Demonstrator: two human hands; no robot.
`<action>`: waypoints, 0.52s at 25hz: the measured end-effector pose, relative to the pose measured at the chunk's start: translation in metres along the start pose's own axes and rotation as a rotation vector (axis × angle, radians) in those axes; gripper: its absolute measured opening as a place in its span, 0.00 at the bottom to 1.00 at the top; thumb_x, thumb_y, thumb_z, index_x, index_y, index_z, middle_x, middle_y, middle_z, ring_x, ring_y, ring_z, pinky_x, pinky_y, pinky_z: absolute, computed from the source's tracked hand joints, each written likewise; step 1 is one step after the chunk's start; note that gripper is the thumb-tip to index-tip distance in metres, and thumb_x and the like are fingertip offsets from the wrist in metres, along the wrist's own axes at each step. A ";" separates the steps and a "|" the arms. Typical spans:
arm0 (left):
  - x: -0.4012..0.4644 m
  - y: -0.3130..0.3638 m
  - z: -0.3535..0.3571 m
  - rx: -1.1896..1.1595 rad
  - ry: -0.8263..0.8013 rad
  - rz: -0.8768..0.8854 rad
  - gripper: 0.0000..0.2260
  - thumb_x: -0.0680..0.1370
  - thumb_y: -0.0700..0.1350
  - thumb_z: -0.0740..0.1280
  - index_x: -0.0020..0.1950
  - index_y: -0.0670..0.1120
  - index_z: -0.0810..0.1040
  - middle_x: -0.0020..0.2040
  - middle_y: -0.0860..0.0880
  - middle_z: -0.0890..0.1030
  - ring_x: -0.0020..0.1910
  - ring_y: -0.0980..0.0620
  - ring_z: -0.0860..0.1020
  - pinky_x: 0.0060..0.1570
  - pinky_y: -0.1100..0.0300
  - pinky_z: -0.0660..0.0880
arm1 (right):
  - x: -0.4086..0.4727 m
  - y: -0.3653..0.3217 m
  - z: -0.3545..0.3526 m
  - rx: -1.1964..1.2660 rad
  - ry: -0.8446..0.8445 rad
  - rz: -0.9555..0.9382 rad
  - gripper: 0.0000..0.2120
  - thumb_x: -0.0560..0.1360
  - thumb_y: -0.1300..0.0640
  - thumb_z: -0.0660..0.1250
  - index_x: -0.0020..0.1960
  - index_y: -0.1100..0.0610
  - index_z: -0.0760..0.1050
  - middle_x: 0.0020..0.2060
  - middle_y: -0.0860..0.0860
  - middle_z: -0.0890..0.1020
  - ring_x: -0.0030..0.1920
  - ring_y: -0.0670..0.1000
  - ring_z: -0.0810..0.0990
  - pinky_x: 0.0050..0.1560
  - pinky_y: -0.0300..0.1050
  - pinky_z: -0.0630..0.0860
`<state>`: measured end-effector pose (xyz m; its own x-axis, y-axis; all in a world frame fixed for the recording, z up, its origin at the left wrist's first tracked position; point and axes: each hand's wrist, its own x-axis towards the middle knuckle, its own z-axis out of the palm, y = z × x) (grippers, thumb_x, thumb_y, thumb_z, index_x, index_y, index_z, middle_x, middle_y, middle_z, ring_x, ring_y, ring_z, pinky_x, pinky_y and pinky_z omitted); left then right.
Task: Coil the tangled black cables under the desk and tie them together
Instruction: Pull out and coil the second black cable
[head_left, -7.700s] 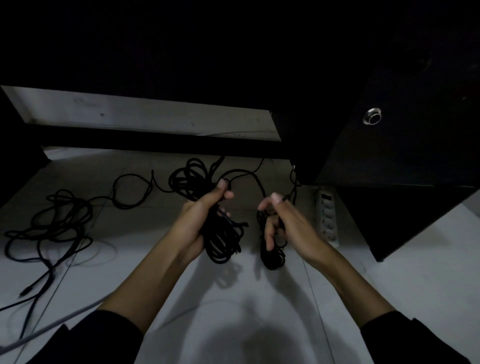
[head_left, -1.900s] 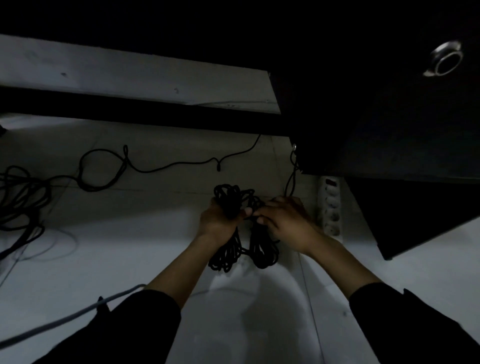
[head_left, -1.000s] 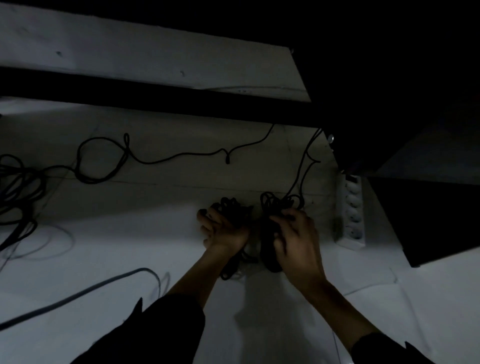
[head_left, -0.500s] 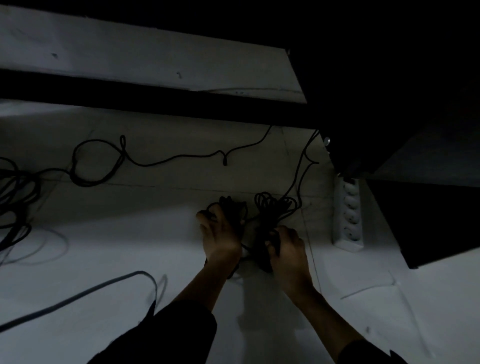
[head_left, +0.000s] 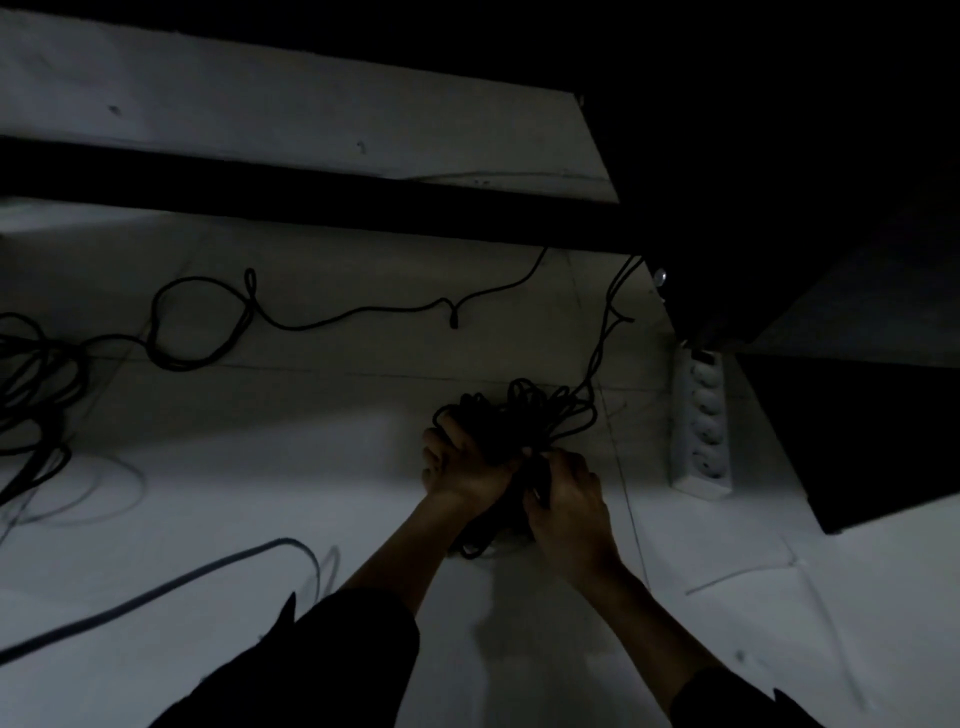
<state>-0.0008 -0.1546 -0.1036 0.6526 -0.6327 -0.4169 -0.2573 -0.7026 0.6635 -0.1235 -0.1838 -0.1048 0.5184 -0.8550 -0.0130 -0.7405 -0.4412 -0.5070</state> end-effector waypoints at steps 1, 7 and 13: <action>0.002 -0.003 0.001 0.026 0.004 0.022 0.46 0.69 0.66 0.64 0.76 0.43 0.46 0.70 0.41 0.58 0.67 0.40 0.61 0.67 0.51 0.60 | 0.001 0.001 0.000 0.009 -0.013 0.010 0.21 0.77 0.54 0.64 0.68 0.58 0.69 0.64 0.57 0.72 0.61 0.59 0.71 0.56 0.53 0.73; 0.005 -0.008 -0.005 0.239 0.109 0.206 0.30 0.80 0.51 0.59 0.76 0.39 0.51 0.70 0.39 0.60 0.60 0.41 0.67 0.58 0.56 0.63 | 0.004 -0.008 -0.010 -0.079 0.221 -0.003 0.20 0.76 0.46 0.60 0.59 0.58 0.76 0.53 0.59 0.76 0.53 0.61 0.77 0.46 0.54 0.75; 0.008 -0.008 -0.015 -0.161 0.086 0.074 0.26 0.79 0.48 0.64 0.71 0.37 0.61 0.64 0.39 0.74 0.58 0.42 0.75 0.58 0.51 0.74 | 0.046 -0.034 -0.021 -0.412 0.034 -0.333 0.20 0.79 0.54 0.55 0.70 0.52 0.69 0.68 0.55 0.69 0.67 0.59 0.68 0.65 0.52 0.62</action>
<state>0.0176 -0.1492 -0.1030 0.6963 -0.6459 -0.3130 -0.1940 -0.5892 0.7843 -0.0832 -0.2138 -0.0704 0.7453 -0.6554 0.1224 -0.6480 -0.7553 -0.0981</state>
